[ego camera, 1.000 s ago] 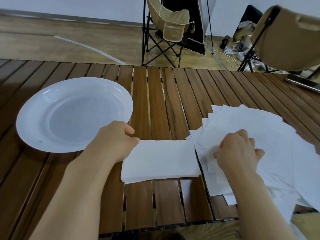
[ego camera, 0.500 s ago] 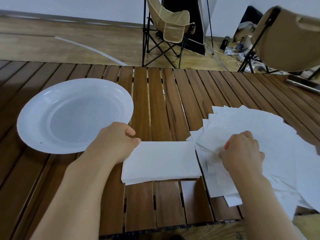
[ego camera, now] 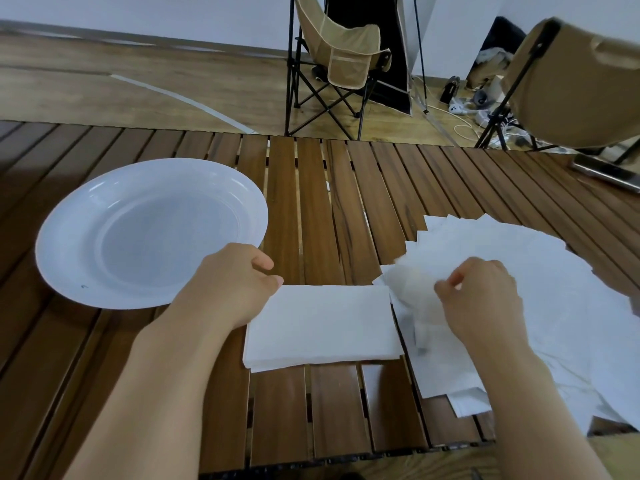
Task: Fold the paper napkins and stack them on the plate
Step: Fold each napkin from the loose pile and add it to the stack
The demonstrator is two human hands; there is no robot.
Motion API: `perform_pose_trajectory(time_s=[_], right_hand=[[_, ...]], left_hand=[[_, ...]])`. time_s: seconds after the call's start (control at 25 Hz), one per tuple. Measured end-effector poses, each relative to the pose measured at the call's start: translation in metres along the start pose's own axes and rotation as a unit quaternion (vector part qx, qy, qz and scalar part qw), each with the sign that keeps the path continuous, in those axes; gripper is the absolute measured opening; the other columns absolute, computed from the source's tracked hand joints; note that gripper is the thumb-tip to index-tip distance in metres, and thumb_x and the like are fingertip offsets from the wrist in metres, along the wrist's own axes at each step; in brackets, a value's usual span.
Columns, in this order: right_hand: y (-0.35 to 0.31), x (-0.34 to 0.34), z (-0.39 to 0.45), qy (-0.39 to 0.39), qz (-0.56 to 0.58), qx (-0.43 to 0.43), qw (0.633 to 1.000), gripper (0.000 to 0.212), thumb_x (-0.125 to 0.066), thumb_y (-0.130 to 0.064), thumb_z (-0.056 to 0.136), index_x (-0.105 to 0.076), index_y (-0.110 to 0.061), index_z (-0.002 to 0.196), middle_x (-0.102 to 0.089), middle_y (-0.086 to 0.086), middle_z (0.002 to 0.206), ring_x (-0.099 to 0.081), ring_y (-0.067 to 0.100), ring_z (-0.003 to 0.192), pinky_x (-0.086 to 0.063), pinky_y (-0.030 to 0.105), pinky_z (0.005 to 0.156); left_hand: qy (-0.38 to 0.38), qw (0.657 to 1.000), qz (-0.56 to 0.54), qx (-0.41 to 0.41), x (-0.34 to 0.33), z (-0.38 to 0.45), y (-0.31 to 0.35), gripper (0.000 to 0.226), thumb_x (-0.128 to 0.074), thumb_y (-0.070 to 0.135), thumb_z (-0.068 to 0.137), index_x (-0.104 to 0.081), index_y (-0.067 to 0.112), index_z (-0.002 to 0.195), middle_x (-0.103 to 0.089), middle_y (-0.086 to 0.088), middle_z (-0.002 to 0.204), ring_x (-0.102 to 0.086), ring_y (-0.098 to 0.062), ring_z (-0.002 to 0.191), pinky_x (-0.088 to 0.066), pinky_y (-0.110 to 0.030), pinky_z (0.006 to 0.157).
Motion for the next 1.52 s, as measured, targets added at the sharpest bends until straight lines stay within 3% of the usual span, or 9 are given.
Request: perform_pose_trajectory(time_s=[0.2,0.4,0.52,0.6,0.76,0.92,1.08,1.4,1.52], right_hand=[[-0.030,0.026,-0.002,-0.018,0.306,-0.013,0.952,0.011,-0.047,-0.013,0.093,-0.053,-0.006,0.087,-0.046,0.002,0.065,-0.038,0.015,0.055,-0.032,0.021,0.048],[-0.040,0.027,-0.012,-0.149,0.546,-0.091,0.819,0.023,-0.053,-0.027,0.092,-0.064,-0.008,0.095,-0.062,0.007,0.091,-0.058,0.019,0.087,-0.044,0.032,0.076],[-0.035,0.018,-0.009,-0.189,0.575,-0.110,0.788,0.024,-0.058,-0.036,0.089,-0.071,-0.019,0.100,-0.070,0.002,0.107,-0.063,0.024,0.108,-0.049,0.044,0.090],[-0.033,0.014,-0.006,-0.188,0.591,-0.123,0.775,0.022,-0.060,-0.037,0.089,-0.070,-0.019,0.096,-0.070,0.002,0.105,-0.063,0.026,0.105,-0.052,0.044,0.083],[-0.034,0.010,-0.004,-0.186,0.547,-0.094,0.811,0.023,-0.070,-0.034,0.083,-0.067,-0.022,0.101,-0.068,0.010,0.105,-0.065,0.029,0.099,-0.058,0.046,0.077],[-0.038,0.014,-0.005,-0.186,0.517,-0.026,0.835,0.035,-0.074,-0.007,0.078,-0.065,-0.020,0.110,-0.074,0.005,0.088,-0.069,0.023,0.092,-0.057,0.040,0.083],[-0.041,0.015,-0.006,-0.145,0.433,0.011,0.889,0.021,-0.075,-0.006,0.078,-0.071,-0.018,0.094,-0.075,-0.001,0.079,-0.070,0.017,0.083,-0.059,0.036,0.080],[-0.039,0.018,-0.003,-0.082,0.410,0.018,0.908,0.004,-0.074,-0.016,0.081,-0.073,-0.020,0.082,-0.072,-0.005,0.074,-0.065,0.009,0.072,-0.057,0.030,0.071],[-0.040,0.020,-0.004,-0.069,0.404,0.019,0.912,0.004,-0.071,-0.021,0.083,-0.071,-0.020,0.080,-0.070,-0.006,0.076,-0.056,0.003,0.065,-0.042,0.020,0.063]], left_hand=[[-0.041,0.996,-0.067,-0.032,-0.001,-0.004,0.006,0.050,-0.074,0.028,0.080,-0.054,0.029,0.125,-0.060,0.008,0.124,-0.053,-0.008,0.102,-0.038,-0.021,0.079],[-0.117,0.966,-0.225,-0.043,-0.005,-0.010,0.020,0.099,-0.085,0.039,0.059,-0.031,0.039,0.141,-0.048,0.012,0.133,-0.048,-0.011,0.117,-0.042,-0.025,0.083],[-0.133,0.937,-0.314,-0.071,-0.003,-0.012,0.027,0.117,-0.086,0.048,0.041,-0.027,0.047,0.142,-0.048,0.013,0.134,-0.050,-0.013,0.118,-0.044,-0.033,0.099],[-0.107,0.928,-0.348,-0.083,0.002,-0.010,0.028,0.111,-0.089,0.053,0.040,-0.033,0.056,0.136,-0.046,0.009,0.137,-0.050,-0.017,0.120,-0.044,-0.040,0.101],[-0.019,0.931,-0.348,-0.107,0.012,-0.006,0.026,0.055,-0.078,0.044,0.070,-0.052,0.057,0.116,-0.059,-0.002,0.124,-0.061,-0.020,0.107,-0.051,-0.038,0.091],[0.073,0.965,-0.224,-0.112,0.013,-0.003,0.020,0.014,-0.068,0.037,0.083,-0.069,0.037,0.097,-0.062,0.013,0.103,-0.056,-0.009,0.095,-0.045,-0.021,0.073],[0.108,0.973,-0.156,-0.132,0.016,-0.003,0.018,0.010,-0.066,0.036,0.084,-0.071,0.034,0.093,-0.065,0.012,0.095,-0.057,-0.007,0.088,-0.045,-0.020,0.071],[0.159,0.971,-0.083,-0.157,0.020,-0.001,0.016,0.016,-0.060,0.045,0.086,-0.068,0.032,0.088,-0.067,0.010,0.091,-0.057,-0.007,0.082,-0.038,-0.013,0.069],[0.187,0.969,-0.061,-0.149,0.024,-0.002,0.017,0.022,-0.057,0.049,0.085,-0.066,0.029,0.085,-0.061,0.010,0.093,-0.052,-0.007,0.082,-0.031,-0.012,0.069]])
Point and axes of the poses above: each hand's wrist, its own z-axis towards the middle knuckle, its own x-axis out of the back of the hand, y = z × x, the point moved 4 cm from there along z, towards the middle knuckle
